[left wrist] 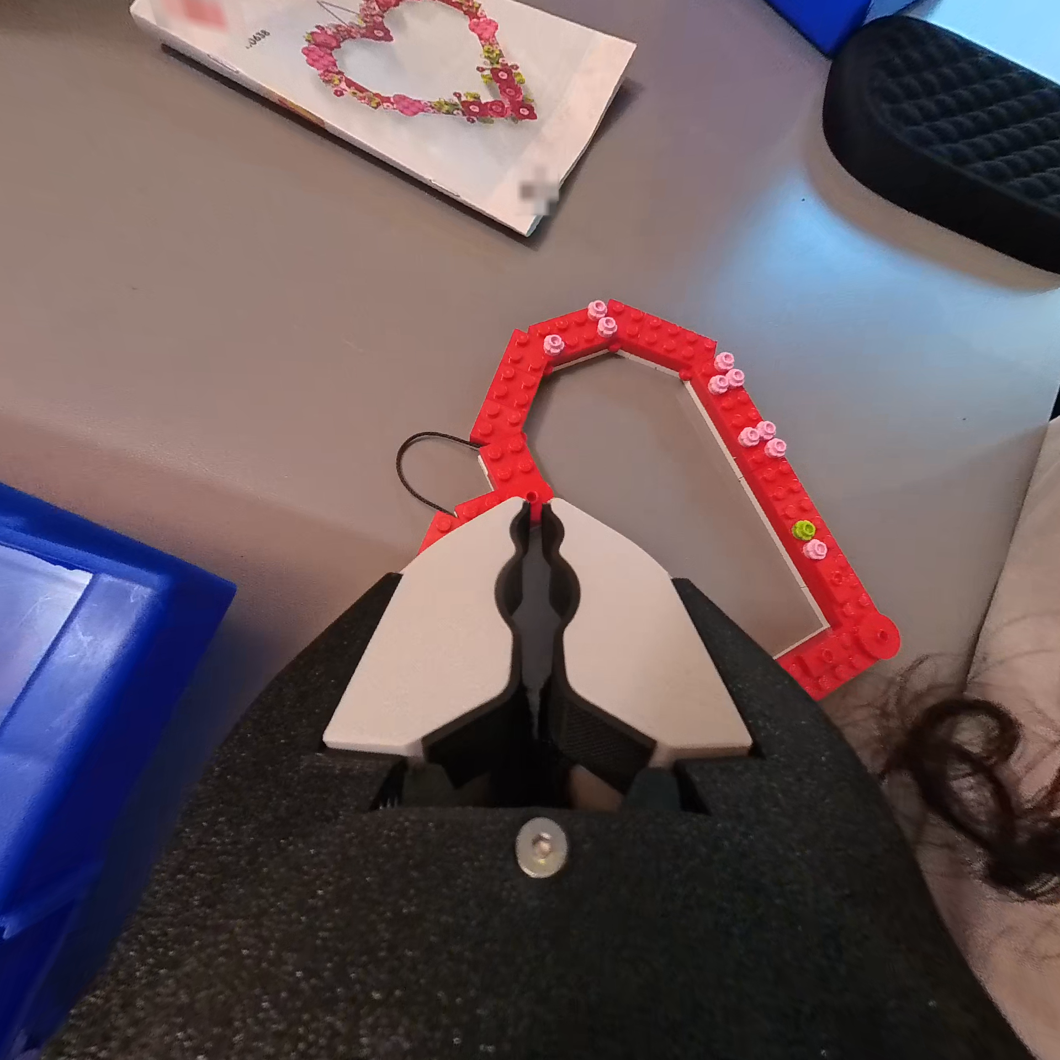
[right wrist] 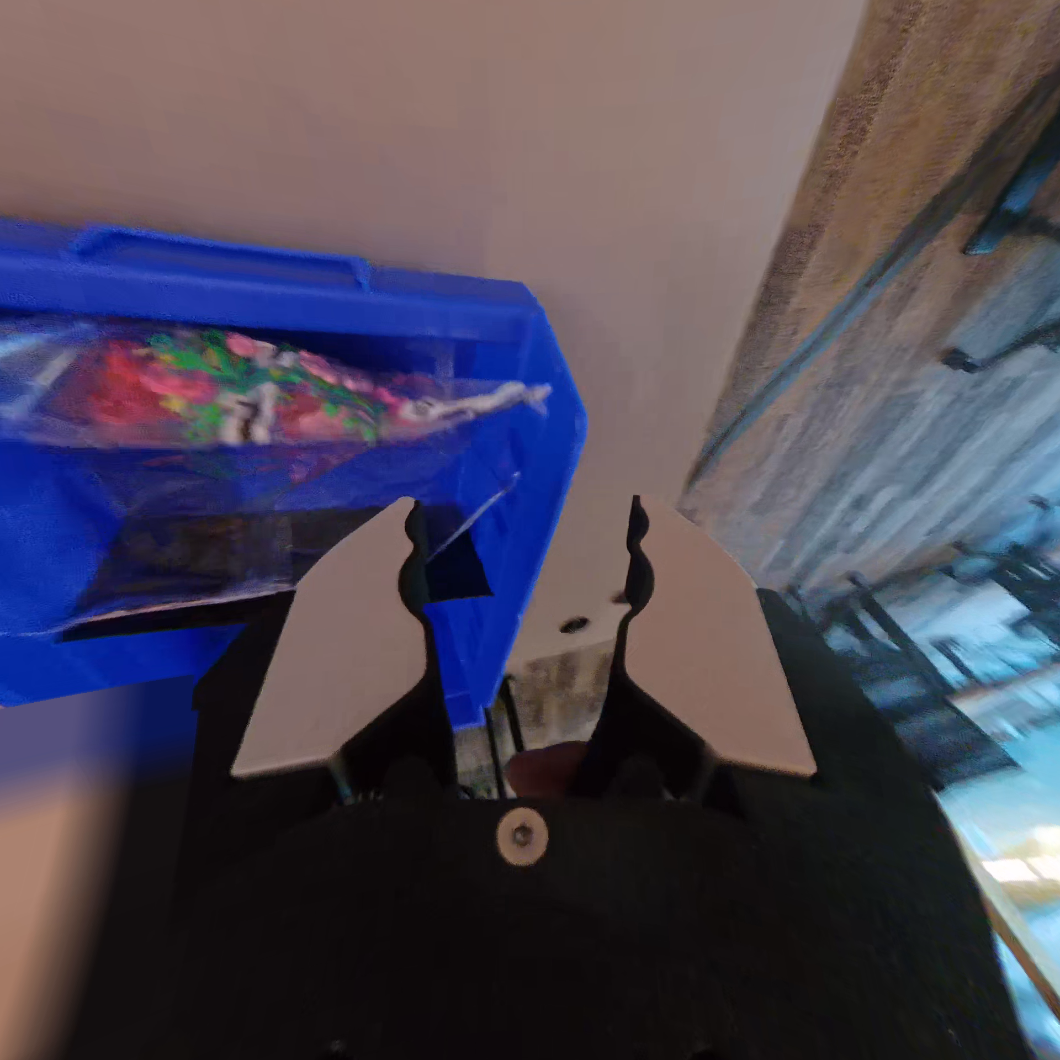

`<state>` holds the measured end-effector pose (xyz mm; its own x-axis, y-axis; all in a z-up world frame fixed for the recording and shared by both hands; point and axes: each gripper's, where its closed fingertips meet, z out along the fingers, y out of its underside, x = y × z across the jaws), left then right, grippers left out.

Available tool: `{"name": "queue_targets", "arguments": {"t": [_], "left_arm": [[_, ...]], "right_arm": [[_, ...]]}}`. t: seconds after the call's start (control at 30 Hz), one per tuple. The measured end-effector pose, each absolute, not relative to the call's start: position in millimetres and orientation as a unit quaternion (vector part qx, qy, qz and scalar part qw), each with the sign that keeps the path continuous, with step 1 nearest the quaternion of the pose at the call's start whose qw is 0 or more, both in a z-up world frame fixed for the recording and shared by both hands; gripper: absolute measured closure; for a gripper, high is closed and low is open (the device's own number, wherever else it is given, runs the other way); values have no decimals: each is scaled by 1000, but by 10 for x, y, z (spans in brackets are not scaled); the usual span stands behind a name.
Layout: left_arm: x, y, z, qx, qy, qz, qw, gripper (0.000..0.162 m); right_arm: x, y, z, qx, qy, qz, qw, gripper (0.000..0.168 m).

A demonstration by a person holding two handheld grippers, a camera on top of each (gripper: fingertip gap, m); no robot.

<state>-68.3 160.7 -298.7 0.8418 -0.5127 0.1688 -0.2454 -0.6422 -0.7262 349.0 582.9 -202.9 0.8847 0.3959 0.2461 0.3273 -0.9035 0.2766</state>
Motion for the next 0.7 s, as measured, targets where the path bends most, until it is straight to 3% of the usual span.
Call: {"name": "queue_targets", "arguments": {"t": [0.07, 0.17, 0.23, 0.33, 0.43, 0.57, 0.7], "left_arm": [[-684, 1608, -2986, -887, 213, -184, 365, 158], [-684, 1609, -2986, -888, 213, -184, 365, 158], [-681, 1606, -2985, -887, 216, -183, 365, 158], [-642, 1579, -2978, -883, 233, -185, 362, 157], [-606, 1585, -2904, -872, 252, -180, 378, 157], [-542, 1732, -2714, -856, 267, -147, 417, 156], [-398, 1912, -2718, -845, 326, -97, 413, 151]], "right_arm": [[3380, 5824, -2060, 975, 177, 89, 102, 103], [3400, 5901, -1934, 970, 207, 112, 57, 105], [3216, 6020, -1738, 963, 243, 106, -39, 114], [2650, 5991, -1219, 903, 337, 84, -254, 118], [1573, 5051, -919, 782, 474, -93, -393, 121], [504, 3176, -1356, 624, 617, -309, -368, 132], [10, 2160, -2351, 561, 696, -354, -274, 140]]}}
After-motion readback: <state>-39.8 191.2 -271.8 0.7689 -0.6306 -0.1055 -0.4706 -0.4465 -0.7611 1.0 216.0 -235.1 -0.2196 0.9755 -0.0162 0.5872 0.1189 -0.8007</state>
